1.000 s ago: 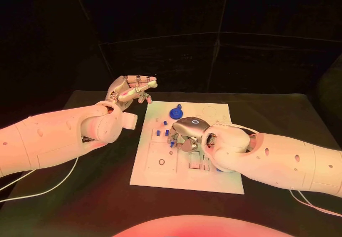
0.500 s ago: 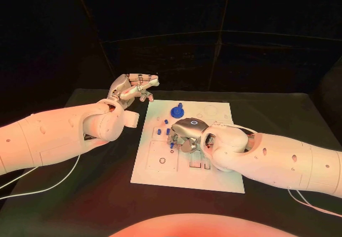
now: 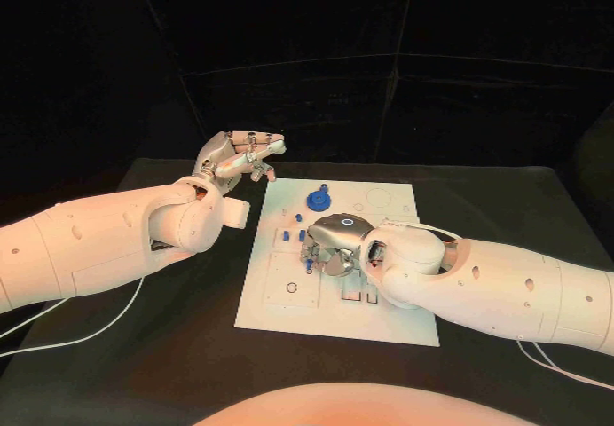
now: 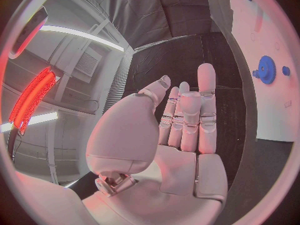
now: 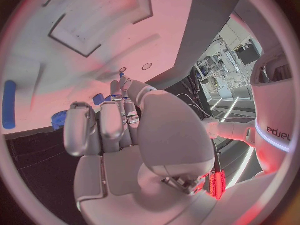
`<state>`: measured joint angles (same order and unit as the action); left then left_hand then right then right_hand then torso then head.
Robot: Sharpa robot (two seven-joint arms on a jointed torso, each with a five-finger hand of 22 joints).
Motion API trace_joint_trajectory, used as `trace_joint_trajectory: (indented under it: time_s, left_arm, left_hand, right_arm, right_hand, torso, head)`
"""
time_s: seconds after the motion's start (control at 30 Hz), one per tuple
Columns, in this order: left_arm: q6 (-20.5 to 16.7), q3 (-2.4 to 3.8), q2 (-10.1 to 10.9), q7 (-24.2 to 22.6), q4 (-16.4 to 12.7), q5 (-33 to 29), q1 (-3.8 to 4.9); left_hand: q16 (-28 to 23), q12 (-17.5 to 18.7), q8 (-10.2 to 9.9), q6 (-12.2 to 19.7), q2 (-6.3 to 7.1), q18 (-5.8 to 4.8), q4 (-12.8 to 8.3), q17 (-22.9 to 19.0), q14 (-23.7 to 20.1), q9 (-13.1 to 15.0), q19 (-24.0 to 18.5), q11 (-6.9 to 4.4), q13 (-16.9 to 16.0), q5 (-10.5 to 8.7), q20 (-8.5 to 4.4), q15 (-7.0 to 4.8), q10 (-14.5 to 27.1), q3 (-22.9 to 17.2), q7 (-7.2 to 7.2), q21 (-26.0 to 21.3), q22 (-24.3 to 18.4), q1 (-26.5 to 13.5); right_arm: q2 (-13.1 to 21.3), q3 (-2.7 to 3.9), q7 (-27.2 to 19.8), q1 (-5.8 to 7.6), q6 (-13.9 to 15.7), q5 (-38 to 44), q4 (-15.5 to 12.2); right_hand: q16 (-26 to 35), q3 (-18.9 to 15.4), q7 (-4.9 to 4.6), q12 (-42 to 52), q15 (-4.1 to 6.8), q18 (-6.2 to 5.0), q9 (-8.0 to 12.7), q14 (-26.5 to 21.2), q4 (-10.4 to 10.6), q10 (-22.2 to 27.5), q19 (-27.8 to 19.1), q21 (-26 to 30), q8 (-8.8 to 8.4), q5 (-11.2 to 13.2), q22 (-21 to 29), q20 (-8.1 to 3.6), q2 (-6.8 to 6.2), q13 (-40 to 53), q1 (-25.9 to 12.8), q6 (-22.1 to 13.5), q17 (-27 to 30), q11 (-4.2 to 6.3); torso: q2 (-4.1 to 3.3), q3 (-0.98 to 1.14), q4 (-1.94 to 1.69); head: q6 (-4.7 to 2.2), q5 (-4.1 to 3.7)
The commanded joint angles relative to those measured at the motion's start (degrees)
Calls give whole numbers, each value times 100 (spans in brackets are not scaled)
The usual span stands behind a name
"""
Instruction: Assemble the parts on the task board
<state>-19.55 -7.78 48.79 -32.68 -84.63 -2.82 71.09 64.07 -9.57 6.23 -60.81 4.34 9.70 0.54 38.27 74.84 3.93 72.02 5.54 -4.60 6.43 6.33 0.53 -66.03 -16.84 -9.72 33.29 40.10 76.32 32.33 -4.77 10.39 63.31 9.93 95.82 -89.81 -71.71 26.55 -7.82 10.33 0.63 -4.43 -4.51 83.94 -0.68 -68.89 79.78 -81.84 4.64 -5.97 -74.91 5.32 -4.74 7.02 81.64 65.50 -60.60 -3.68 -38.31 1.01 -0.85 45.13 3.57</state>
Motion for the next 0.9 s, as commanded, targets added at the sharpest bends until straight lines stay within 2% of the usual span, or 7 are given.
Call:
trace_joint_trajectory:
  time_s: [0.03,0.9]
  left_arm:
    - [78,5,-3,-36,-2,-13,9]
    - [98,5,11,5,1,-13,9]
  left_hand:
    - [15,-20,17,43,-8,73,-29,-5,-24,-1,2,-4,2,13,-19,-1,54,-6,5,-19,-5,55]
    - [16,-25,20,49,-7,73,-32,-6,-27,-1,2,-3,3,13,-18,1,61,-5,4,-22,-8,58]
  right_arm:
    - [-10,0,-44,2,-105,37,-11]
    - [-80,-3,58,-16,-369,153,-10]
  right_hand:
    - [17,9,-14,-26,18,94,-5,160,10,-43,9,-5,27,-14,-59,13,6,-7,-62,44,5,-9]
    - [33,-11,-11,-41,17,88,-5,152,21,-45,-11,7,20,-24,-38,16,2,-10,-111,45,43,-9]
  torso:
    - [2,-2,2]
    - [-1,1,-4]
  head:
    - [-1,4]
    - [-1,3]
